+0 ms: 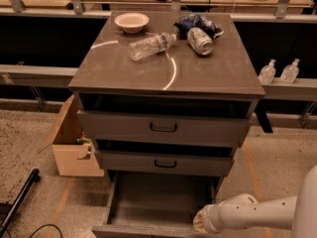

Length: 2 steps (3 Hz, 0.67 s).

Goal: Close bottom drawer

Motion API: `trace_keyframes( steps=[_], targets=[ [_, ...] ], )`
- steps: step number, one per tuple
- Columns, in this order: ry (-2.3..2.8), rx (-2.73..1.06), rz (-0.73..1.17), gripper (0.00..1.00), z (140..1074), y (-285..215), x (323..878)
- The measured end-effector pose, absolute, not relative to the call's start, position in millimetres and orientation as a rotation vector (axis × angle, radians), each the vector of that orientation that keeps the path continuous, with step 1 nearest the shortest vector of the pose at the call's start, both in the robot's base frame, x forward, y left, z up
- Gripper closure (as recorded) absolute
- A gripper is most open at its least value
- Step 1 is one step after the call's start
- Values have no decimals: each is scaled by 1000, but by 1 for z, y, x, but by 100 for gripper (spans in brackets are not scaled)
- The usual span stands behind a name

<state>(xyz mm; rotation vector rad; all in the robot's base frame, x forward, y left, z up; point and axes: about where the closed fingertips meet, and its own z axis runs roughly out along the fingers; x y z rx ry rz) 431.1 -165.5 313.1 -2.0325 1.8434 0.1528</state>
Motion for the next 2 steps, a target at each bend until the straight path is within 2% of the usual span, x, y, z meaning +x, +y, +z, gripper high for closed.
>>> trace_keyframes(
  steps=[2],
  targets=[
    [1832,-2091,261,100,268,-160,409]
  ],
)
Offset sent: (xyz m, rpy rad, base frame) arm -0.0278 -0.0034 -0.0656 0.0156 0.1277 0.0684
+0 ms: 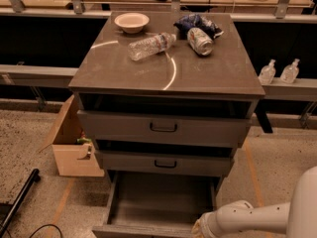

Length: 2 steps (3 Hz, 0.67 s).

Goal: Close bottom drawer

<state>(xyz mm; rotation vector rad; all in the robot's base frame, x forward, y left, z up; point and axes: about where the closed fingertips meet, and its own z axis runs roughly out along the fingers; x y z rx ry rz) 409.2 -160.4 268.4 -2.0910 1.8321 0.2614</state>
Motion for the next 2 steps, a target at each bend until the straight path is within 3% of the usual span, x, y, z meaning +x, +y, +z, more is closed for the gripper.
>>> trace_keyframes(
  steps=[2],
  targets=[
    [1838,-2144,351,100,234,-161,393]
  ],
)
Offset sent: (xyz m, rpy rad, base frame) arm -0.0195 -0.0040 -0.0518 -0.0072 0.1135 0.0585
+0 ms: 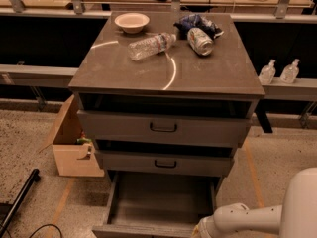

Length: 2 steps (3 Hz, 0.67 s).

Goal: Close bottom drawer

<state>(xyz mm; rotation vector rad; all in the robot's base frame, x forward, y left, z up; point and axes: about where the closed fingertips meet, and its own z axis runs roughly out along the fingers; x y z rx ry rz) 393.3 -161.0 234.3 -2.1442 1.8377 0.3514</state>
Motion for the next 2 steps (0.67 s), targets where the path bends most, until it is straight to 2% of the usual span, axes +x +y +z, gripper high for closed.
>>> trace_keyframes(
  steps=[2],
  targets=[
    [1819,-2181,382,100,211,-160,387]
  ],
)
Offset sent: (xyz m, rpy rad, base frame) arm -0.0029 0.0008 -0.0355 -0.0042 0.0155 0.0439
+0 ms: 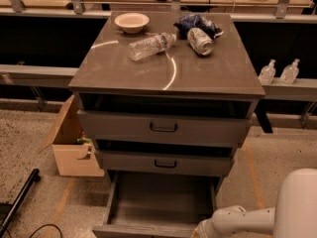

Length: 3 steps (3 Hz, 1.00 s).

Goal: Close bottom drawer

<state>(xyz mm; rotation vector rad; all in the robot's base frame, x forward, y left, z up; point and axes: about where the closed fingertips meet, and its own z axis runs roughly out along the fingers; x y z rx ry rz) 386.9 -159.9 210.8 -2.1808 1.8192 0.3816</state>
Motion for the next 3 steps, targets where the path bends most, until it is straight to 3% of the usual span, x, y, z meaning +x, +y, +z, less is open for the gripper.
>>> trace_keyframes(
  steps=[3],
  targets=[
    [1620,-2213,261,100,178,-145,403]
  ],
)
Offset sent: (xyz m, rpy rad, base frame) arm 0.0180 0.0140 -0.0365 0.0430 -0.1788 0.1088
